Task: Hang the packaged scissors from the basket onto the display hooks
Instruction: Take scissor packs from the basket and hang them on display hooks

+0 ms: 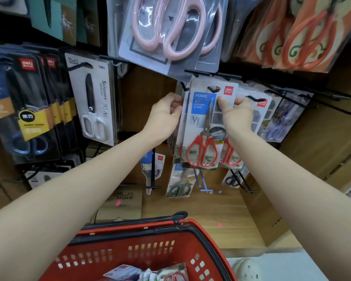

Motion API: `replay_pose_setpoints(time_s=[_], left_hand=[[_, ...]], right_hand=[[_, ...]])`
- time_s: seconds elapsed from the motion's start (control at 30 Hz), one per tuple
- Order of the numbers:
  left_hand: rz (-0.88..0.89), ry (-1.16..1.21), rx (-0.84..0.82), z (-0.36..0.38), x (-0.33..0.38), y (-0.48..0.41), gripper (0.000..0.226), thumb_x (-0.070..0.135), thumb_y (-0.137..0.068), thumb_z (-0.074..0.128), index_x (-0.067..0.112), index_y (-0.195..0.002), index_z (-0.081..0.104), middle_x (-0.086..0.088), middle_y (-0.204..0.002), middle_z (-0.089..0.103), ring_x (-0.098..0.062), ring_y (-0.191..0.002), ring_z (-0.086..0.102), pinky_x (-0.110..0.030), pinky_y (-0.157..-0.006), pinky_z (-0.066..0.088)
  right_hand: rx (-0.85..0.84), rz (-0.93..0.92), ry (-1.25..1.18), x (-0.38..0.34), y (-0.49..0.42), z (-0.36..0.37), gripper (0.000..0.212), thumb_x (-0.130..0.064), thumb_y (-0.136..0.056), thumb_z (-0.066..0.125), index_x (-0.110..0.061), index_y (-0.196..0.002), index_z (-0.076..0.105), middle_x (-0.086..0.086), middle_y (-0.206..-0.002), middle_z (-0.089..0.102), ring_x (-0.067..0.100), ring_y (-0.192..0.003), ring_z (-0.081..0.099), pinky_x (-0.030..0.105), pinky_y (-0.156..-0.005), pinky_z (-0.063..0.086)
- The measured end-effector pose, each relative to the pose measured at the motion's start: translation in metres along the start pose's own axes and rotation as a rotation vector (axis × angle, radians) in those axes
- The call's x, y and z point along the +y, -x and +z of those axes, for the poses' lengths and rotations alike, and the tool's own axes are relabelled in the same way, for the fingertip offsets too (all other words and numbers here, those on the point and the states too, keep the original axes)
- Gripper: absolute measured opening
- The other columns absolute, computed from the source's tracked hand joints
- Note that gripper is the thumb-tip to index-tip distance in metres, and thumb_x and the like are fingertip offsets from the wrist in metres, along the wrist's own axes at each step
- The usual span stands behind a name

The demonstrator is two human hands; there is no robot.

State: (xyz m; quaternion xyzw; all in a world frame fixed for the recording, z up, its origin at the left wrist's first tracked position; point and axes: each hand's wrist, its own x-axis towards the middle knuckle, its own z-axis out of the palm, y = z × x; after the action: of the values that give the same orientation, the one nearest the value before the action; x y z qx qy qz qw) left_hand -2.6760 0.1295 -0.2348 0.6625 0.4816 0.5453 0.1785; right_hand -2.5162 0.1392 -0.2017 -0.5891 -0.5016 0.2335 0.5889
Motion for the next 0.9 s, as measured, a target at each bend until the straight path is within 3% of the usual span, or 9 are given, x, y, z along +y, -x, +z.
replay_pose_setpoints(time_s=[0.23, 0.3, 0.4, 0.5, 0.6, 0.7, 0.8, 0.9], left_hand=[[0.015, -0.185, -0.069, -0.025, 0.012, 0.034, 0.022, 0.01, -0.095, 0.048, 0.012, -0.114, 0.058, 0.005, -0.1, 0.055, 0.0, -0.079, 0.051, -0.002, -0.07, 0.039], [0.062, -0.32, -0.144, -0.038, 0.012, 0.062, 0.02, 0.013, -0.095, 0.05, 0.013, -0.113, 0.058, 0.003, -0.106, 0.055, -0.004, -0.09, 0.051, -0.012, -0.08, 0.041], [0.158, -0.584, -0.261, -0.056, 0.004, 0.11, 0.02, 0.019, -0.094, 0.051, 0.014, -0.113, 0.058, -0.001, -0.109, 0.057, -0.016, -0.101, 0.053, -0.034, -0.091, 0.042], [0.268, -0.788, -0.379, -0.069, -0.01, 0.162, 0.018, 0.022, -0.091, 0.054, 0.016, -0.106, 0.06, -0.002, -0.101, 0.058, -0.022, -0.094, 0.055, -0.035, -0.082, 0.04], [0.296, -0.82, -0.481, -0.076, -0.023, 0.22, 0.016, 0.025, -0.086, 0.056, 0.019, -0.1, 0.062, 0.003, -0.093, 0.058, -0.016, -0.084, 0.055, -0.03, -0.077, 0.042], [0.224, -0.845, -0.619, -0.079, -0.037, 0.269, 0.024, 0.033, -0.083, 0.042, 0.023, -0.093, 0.061, 0.008, -0.087, 0.056, -0.012, -0.078, 0.054, -0.025, -0.075, 0.039], [0.139, -0.903, -0.75, -0.08, -0.057, 0.312, 0.028, 0.037, -0.079, 0.038, 0.025, -0.088, 0.062, 0.008, -0.083, 0.056, -0.012, -0.074, 0.056, -0.026, -0.072, 0.03], [-0.041, -0.868, -0.91, -0.08, -0.072, 0.35, 0.056, 0.046, -0.08, 0.02, 0.018, -0.112, 0.057, -0.001, -0.107, 0.055, -0.02, -0.097, 0.055, -0.029, -0.086, 0.033]], right_hand=[[0.047, -0.194, 0.256, 0.006, 0.016, -0.01, 0.029, -0.015, -0.09, 0.062, -0.005, -0.109, 0.042, 0.008, -0.105, 0.047, 0.021, -0.091, 0.048, 0.027, -0.082, 0.04], [0.027, -0.276, 0.411, 0.013, 0.031, -0.021, 0.028, -0.016, -0.093, 0.056, -0.003, -0.116, 0.045, 0.012, -0.113, 0.048, 0.024, -0.102, 0.048, 0.026, -0.084, 0.036], [-0.033, -0.407, 0.632, 0.03, 0.064, -0.036, 0.025, -0.018, -0.094, 0.05, -0.006, -0.116, 0.052, 0.014, -0.117, 0.052, 0.03, -0.113, 0.046, 0.038, -0.092, 0.036], [-0.157, -0.534, 0.744, 0.056, 0.108, -0.048, 0.023, -0.019, -0.093, 0.052, -0.006, -0.112, 0.054, 0.013, -0.108, 0.055, 0.031, -0.105, 0.049, 0.04, -0.087, 0.038], [-0.319, -0.616, 0.819, 0.086, 0.155, -0.058, 0.021, -0.019, -0.091, 0.056, -0.009, -0.11, 0.056, 0.008, -0.103, 0.056, 0.027, -0.097, 0.052, 0.038, -0.081, 0.041], [-0.482, -0.608, 0.806, 0.114, 0.204, -0.063, 0.018, -0.016, -0.088, 0.062, -0.011, -0.105, 0.059, 0.004, -0.098, 0.058, 0.025, -0.091, 0.055, 0.037, -0.077, 0.044], [-0.67, -0.495, 0.78, 0.148, 0.252, -0.064, 0.017, -0.018, -0.091, 0.058, -0.014, -0.107, 0.059, 0.0, -0.102, 0.057, 0.021, -0.097, 0.057, 0.035, -0.084, 0.046], [-0.902, -0.314, 0.764, 0.182, 0.294, -0.064, 0.024, -0.027, -0.099, 0.042, -0.019, -0.121, 0.049, -0.005, -0.115, 0.049, 0.012, -0.106, 0.052, 0.023, -0.087, 0.04]])
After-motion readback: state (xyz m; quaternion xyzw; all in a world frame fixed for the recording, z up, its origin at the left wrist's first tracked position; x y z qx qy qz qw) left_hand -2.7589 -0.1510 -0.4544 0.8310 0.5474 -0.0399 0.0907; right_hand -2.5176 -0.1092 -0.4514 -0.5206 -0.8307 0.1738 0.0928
